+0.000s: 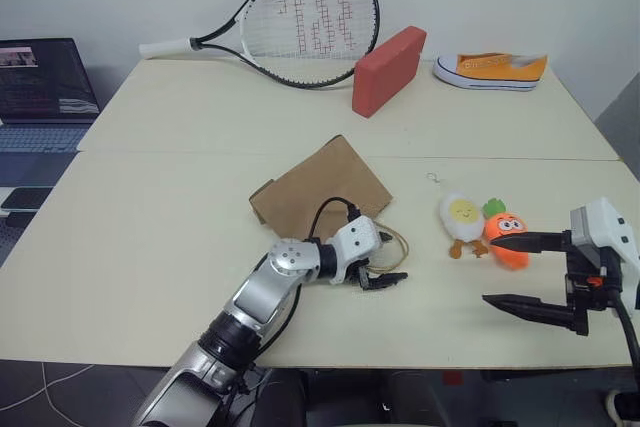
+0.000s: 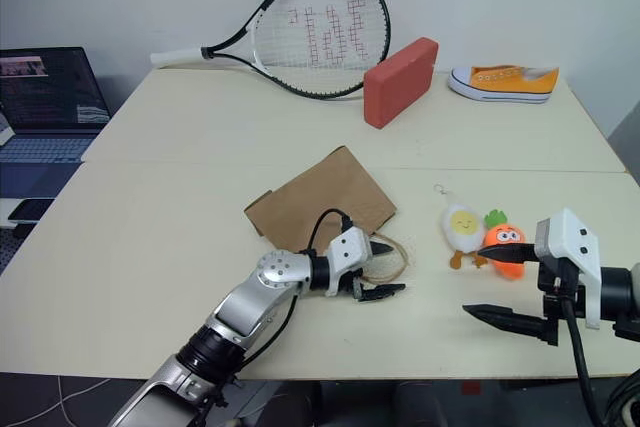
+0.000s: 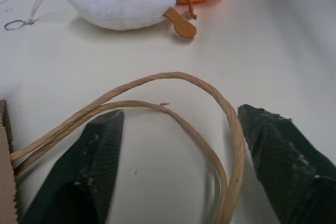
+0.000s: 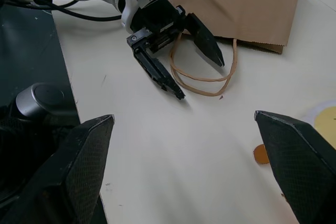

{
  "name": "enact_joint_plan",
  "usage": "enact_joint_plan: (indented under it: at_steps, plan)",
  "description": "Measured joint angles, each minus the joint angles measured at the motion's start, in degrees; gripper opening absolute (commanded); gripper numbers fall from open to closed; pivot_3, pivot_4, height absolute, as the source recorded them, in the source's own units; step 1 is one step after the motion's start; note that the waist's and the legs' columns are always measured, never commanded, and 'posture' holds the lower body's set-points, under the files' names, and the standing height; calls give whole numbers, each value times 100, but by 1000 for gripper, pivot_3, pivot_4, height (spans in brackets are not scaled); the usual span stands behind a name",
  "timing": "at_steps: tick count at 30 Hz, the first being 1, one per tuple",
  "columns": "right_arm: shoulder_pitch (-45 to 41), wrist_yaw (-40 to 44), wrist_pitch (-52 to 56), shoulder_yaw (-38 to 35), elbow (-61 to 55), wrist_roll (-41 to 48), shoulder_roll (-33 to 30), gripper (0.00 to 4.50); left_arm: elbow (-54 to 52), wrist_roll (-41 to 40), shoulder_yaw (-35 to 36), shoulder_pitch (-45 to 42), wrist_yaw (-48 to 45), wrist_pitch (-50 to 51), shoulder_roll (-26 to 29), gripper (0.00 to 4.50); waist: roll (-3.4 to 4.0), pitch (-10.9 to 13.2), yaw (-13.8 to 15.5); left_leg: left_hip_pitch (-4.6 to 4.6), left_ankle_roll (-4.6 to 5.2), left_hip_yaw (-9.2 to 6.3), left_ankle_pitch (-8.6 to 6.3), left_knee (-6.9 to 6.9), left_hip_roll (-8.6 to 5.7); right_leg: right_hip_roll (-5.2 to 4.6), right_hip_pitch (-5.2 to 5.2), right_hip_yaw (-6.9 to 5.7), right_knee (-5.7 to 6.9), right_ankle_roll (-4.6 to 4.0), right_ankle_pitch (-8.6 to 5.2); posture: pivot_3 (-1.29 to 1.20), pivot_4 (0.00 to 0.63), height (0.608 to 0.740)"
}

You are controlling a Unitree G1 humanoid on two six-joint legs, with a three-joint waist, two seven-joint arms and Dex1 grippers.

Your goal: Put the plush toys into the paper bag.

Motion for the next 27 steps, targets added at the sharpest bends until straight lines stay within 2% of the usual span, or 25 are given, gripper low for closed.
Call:
enact_joint_plan:
  at_steps: [7, 9, 15, 19, 24, 27]
  plan:
    - [2, -206, -9, 119, -146, 113, 160, 4500, -138, -140, 190, -38, -232, 134, 8, 465, 0, 0, 3, -9, 0, -4, 0, 1, -3, 0, 0, 0, -12, 5, 3, 0, 150, 740]
    - [-69, -392, -11, 299, -159, 115, 299, 4500, -302, -267, 271, -40, -278, 278, 6, 20, 0, 0, 0, -8, 0, -6, 0, 0, -2, 0, 0, -1, -11, 5, 3, 0, 150, 740]
    - [-662, -1469, -5, 1387, -176, -80, 1161, 4500, -999, -980, 795, -32, -337, 1093, 20, 20, 1, -1, -11, -9, 0, -10, 0, 0, -1, 0, 0, -6, -11, 5, 3, 0, 150, 740]
    - [-993, -2025, -115, 2136, 58, -358, 1872, 3629, -1382, -1571, 1185, -79, -359, 1770, 134, 0, 2, -1, -15, -9, 0, -16, 0, -2, -2, 4, 0, -7, -10, 6, 4, 0, 150, 740]
    - [-1203, -2430, -390, 3013, 331, -790, 2598, 1867, -1637, -2379, 1839, -334, -332, 2527, 244, 0, 4, -2, -17, -10, 0, -25, 0, -6, -2, 10, -2, -6, -8, 8, 5, 0, 150, 740]
    - [-1461, -2711, -678, 3420, 610, -1104, 3189, 776, -1709, -2644, 1989, -345, -348, 2801, 380, 0, 3, -3, -35, -8, 0, -27, 0, -8, 1, 15, -2, -6, -8, 8, 6, 0, 150, 740]
